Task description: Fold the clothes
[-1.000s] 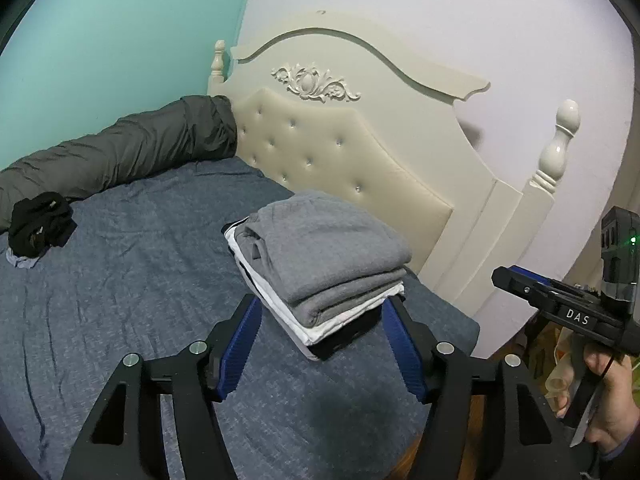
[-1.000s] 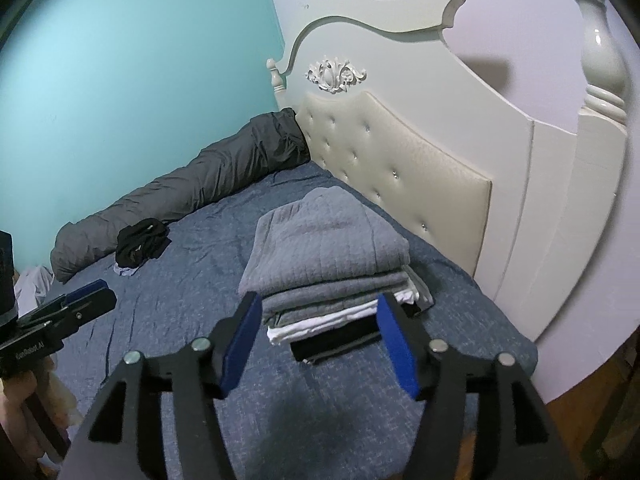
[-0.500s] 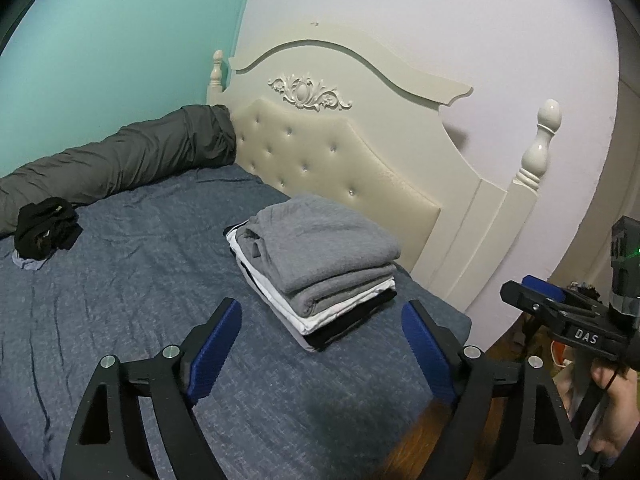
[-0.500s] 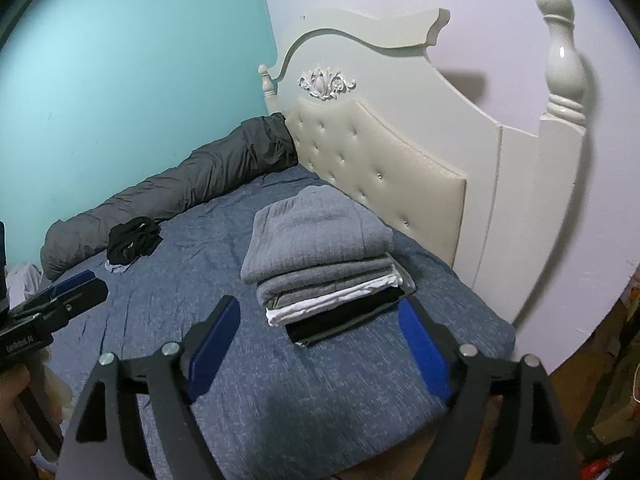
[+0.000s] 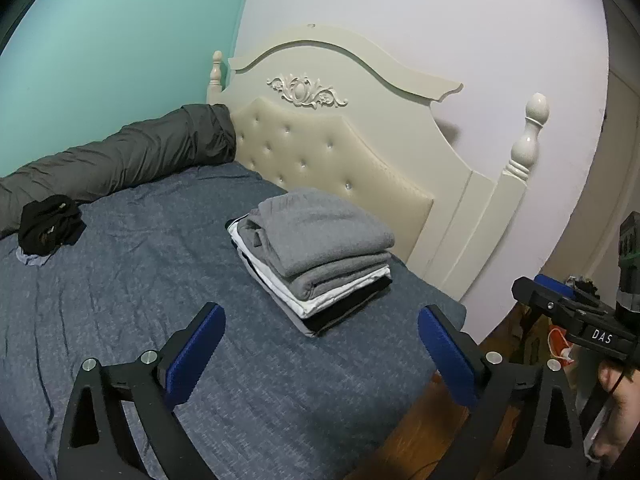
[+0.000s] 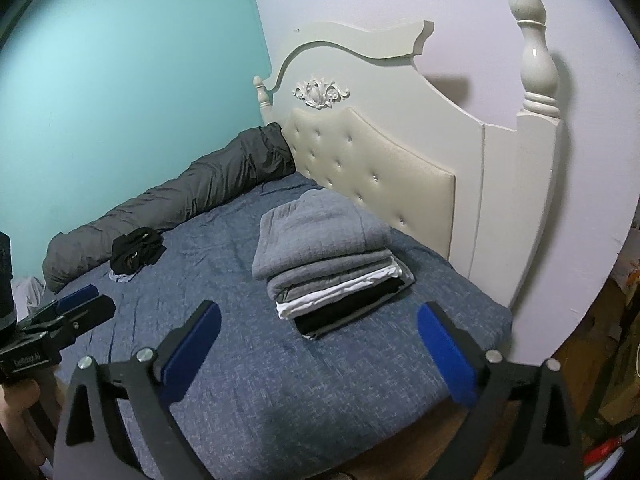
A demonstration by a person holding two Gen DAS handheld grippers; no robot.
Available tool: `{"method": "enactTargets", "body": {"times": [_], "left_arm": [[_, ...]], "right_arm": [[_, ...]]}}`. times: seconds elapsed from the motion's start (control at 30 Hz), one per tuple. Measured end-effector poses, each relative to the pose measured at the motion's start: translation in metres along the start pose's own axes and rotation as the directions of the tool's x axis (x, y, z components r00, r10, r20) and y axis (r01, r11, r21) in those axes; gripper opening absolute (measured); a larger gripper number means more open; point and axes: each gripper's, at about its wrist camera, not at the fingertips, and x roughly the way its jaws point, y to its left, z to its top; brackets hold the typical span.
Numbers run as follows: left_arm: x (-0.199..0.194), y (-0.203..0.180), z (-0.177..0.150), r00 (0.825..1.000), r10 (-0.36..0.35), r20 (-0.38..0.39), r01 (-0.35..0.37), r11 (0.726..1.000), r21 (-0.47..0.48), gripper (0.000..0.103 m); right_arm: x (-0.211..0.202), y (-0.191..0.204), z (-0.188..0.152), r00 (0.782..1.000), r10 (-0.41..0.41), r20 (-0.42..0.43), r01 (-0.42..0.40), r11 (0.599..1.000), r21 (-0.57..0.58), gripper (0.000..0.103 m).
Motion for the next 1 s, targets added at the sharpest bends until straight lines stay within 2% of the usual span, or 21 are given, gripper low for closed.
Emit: {"method": "enactTargets", "body": {"times": [0.53, 0.7, 1.0], "left_arm": [[-0.017, -0.003, -0.015, 1.000, -0.025, 0.003, 0.025, 1.000, 0.000, 0.103], [-0.023, -0.004, -0.022, 1.000, -0.004, 0.016, 0.003, 1.000, 0.004, 0.103], [-0.033, -0.003, -0.032, 1.000, -0.005, 0.016, 0.005, 1.000, -0.001, 0.103]], "right_arm": [[-0.023, 0.010, -0.018, 1.000, -0.006, 0.016, 0.006, 1.000, 0.008, 0.101], [-0.029, 0.013, -0.024, 1.000, -0.002, 0.019, 0.001, 1.000, 0.012, 0.101], [-0.036, 0.019, -0.033, 1.000, 0.004, 0.027, -0.004, 1.000, 0.008, 0.101]]}}
